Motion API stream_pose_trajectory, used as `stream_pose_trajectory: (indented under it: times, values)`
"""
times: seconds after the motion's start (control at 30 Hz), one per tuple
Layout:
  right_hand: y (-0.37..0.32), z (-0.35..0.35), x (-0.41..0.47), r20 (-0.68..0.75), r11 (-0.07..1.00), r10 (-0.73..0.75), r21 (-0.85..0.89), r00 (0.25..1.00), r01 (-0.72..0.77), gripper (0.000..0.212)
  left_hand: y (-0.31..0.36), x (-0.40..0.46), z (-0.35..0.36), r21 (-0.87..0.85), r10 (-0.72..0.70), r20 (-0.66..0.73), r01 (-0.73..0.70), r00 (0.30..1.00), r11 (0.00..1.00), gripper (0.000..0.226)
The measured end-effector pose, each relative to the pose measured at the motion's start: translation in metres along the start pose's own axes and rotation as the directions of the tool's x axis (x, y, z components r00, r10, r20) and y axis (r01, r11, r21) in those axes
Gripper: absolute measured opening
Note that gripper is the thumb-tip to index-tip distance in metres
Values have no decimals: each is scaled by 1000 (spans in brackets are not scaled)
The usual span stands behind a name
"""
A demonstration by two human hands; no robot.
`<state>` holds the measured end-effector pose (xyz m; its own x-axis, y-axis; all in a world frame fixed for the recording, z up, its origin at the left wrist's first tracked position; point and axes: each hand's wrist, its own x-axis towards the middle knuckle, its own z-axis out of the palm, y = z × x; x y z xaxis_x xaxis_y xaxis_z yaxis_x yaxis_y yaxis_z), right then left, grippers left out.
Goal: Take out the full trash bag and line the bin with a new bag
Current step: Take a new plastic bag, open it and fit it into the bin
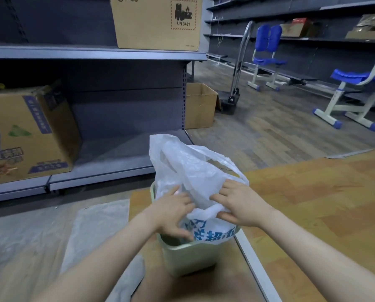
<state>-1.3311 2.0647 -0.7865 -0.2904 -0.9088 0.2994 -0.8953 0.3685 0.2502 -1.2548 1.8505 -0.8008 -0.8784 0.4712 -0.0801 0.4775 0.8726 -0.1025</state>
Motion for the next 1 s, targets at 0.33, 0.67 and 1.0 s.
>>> stream_pose_trajectory:
  times: [0.33,0.67,1.0]
  values:
    - [8,1,-40,477,958,174,122,861,-260,94,-35,-36,29,114,18,-77,-9,997,993,70]
    - [7,3,-33,533,985,162,-35,831,-169,60,-35,-40,22,115,39,-282,-7,959,993,55]
    - [1,27,-50,271,932,287,-301,919,-202,100,-18,-55,12,22,-94,-49,96,994,995,75]
